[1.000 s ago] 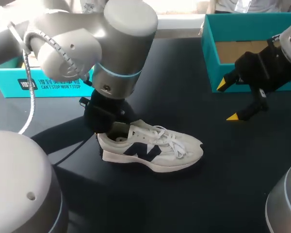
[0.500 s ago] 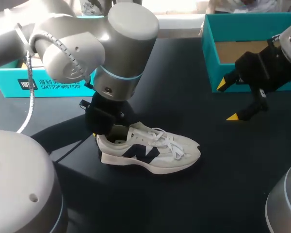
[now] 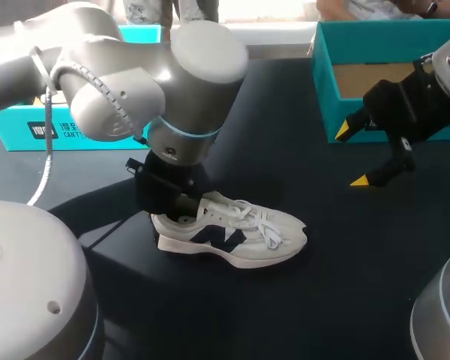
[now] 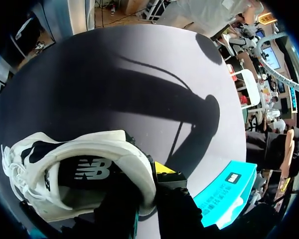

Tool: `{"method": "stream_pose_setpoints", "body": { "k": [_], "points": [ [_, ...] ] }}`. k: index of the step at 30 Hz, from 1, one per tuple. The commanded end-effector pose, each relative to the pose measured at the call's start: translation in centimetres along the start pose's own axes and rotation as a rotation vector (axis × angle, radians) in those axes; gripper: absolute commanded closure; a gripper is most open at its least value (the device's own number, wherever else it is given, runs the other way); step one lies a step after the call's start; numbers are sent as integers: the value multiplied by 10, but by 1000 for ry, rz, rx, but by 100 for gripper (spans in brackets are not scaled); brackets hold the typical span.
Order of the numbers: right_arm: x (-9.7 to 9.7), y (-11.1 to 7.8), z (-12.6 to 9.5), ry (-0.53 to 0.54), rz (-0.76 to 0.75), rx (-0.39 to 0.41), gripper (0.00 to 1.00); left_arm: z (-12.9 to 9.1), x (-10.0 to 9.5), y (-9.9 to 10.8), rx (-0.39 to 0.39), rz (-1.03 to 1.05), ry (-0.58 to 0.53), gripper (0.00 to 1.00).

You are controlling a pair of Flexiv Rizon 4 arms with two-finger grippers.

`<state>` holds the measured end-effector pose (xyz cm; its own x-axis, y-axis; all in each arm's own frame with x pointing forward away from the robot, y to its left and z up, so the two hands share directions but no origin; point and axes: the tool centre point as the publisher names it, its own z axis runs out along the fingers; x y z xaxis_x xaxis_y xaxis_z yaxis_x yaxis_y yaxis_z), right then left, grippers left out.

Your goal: Take the shoe out of the shoebox, open the shoe tongue, remove and reinsert the insole, then place the shoe into the shoebox

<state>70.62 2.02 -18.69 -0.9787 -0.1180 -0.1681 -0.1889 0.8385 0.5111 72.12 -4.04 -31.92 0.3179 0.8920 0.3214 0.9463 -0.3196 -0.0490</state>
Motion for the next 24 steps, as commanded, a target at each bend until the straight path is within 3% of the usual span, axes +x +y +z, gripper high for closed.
{"method": "stream_pose_setpoints", "body": {
  "k": [1, 9, 17, 18, 19, 20, 21, 22, 24],
  "points": [
    [-1, 0, 1, 3, 0, 2, 0, 21, -5, 5, -9, -6, 6, 100],
    [-1, 0, 1, 3, 0, 2, 0, 51, -7, 13, 9, 4, 27, 100],
    [-1, 0, 1, 3, 0, 2, 0, 58, -8, 11, 12, -6, 29, 100],
    [-1, 0, 1, 3, 0, 2, 0, 58, -8, 11, 16, -7, 30, 94],
    [-1, 0, 1, 3, 0, 2, 0, 57, -7, 9, 18, -11, 15, 63],
    [-1, 0, 1, 3, 0, 2, 0, 56, -6, 7, 20, -7, 11, 21],
    [-1, 0, 1, 3, 0, 2, 0, 51, -3, 5, 20, -7, -6, 5],
    [-1, 0, 1, 3, 0, 2, 0, 46, -1, 4, 21, -6, -24, 0],
    [-1, 0, 1, 3, 0, 2, 0, 39, 3, 2, 25, -1, -59, 0]
  ]
}}
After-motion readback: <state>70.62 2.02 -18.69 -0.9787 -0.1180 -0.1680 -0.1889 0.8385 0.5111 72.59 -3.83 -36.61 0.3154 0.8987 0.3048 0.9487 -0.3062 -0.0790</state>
